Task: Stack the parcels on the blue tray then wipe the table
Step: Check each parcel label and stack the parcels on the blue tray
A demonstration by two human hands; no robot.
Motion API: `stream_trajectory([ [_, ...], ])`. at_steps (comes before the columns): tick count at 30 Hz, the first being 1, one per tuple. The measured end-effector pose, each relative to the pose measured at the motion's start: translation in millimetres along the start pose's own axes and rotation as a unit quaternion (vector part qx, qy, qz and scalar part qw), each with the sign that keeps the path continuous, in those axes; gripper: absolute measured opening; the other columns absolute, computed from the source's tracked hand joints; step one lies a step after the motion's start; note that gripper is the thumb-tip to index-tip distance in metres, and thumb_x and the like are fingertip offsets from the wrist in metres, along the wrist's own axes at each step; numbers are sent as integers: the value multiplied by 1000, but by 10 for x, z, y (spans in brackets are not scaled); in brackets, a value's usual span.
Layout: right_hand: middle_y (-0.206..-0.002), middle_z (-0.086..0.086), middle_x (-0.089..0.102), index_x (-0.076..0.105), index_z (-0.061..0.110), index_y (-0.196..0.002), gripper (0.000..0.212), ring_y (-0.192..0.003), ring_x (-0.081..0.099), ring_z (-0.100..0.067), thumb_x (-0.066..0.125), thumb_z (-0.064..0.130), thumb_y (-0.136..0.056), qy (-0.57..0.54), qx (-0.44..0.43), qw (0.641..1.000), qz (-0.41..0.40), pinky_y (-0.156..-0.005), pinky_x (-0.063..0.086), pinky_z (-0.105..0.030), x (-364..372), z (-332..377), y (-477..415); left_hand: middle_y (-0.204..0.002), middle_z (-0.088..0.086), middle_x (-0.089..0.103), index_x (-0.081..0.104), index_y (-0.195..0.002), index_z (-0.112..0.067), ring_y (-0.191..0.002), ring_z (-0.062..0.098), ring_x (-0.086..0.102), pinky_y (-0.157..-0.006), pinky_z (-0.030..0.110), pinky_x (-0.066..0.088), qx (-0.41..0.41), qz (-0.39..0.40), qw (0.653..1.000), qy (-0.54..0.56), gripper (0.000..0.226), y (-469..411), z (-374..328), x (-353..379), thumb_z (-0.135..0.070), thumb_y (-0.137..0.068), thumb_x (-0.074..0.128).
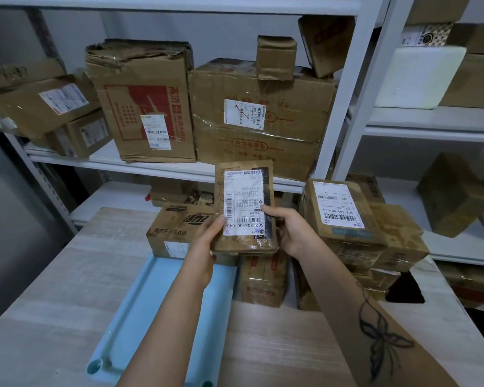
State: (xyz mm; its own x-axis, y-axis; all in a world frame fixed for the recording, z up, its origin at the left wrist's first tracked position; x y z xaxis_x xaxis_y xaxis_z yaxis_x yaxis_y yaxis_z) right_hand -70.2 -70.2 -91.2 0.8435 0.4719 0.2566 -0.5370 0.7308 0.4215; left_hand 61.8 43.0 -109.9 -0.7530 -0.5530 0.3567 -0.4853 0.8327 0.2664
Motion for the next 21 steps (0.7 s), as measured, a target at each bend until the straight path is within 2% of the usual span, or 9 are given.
stream_trajectory([
  [2,-101,-8,73,66,6,-112,36,-96,66,-26,68,25,-82,8,4,1000,2,-87,51,-40,7,-9,6,-116,1,69,53,-131,-19,-103,16,65,-74,26,54,22,-21,1000,-6,48,-45,-21,-17,-28,-85,64],
  [6,-106,-8,72,56,9,-125,54,-94,69,-25,74,22,-76,38,-13,999,-7,-80,55,-39,23,5,-6,-124,3,64,48,-138,-20,-111,20,62,-95,39,50,64,-50,997,-18,49,-25,-62,5,-9,-91,57],
  [9,-111,-9,70,48,14,-130,72,-97,69,-26,82,20,-67,61,-29,998,-16,-84,57,-44,28,31,-5,-127,2,60,44,-141,-23,-115,20,58,-99,40,47,96,-74,990,-75,53,-21,-90,24,-2,-93,52],
  [12,-115,-6,67,47,18,-126,74,-102,66,-25,86,23,-63,88,-54,994,-28,-91,54,-46,68,67,18,-125,0,61,46,-137,-26,-112,18,59,-99,42,47,122,-78,981,-129,49,8,-140,95,-21,-90,60],
  [14,-117,-4,66,47,19,-130,82,-104,64,-24,88,29,-60,104,-70,992,-28,-92,53,-46,115,102,44,-125,-3,60,52,-128,-33,-113,15,58,-99,39,47,136,-61,977,-152,53,39,-186,171,-46,-79,66],
  [17,-120,-4,63,45,19,-132,81,-106,63,-23,86,34,-64,101,-93,990,-35,-93,53,-44,136,180,93,-123,-5,61,56,-122,-38,-112,14,58,-96,37,49,141,-34,972,-182,71,47,-254,248,-66,-59,70],
  [18,-119,-4,63,46,18,-130,76,-104,64,-21,84,33,-67,91,-103,990,-35,-91,53,-42,134,217,114,-122,-6,60,53,-125,-37,-112,13,58,-96,37,48,127,-26,977,-169,75,36,-259,249,-66,-58,73],
  [21,-112,-2,68,54,16,-122,54,-99,66,-19,79,26,-75,74,-128,988,-36,-87,55,-37,135,317,175,-120,-11,56,39,-140,-28,-104,8,57,-90,28,47,98,3,990,-97,71,40,-261,254,-37,-77,70],
])
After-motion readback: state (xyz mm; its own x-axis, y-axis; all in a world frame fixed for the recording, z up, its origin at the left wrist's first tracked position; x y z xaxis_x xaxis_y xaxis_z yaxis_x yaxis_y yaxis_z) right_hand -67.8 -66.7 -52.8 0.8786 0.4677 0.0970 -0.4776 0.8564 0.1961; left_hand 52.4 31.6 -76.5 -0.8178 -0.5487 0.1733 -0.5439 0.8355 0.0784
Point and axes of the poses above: each hand's wrist, its own y-axis away from the middle knuckle, its own x-axis out of the palm, z = x × y, the point moved 4 cm from there along -y, towards the middle knuckle
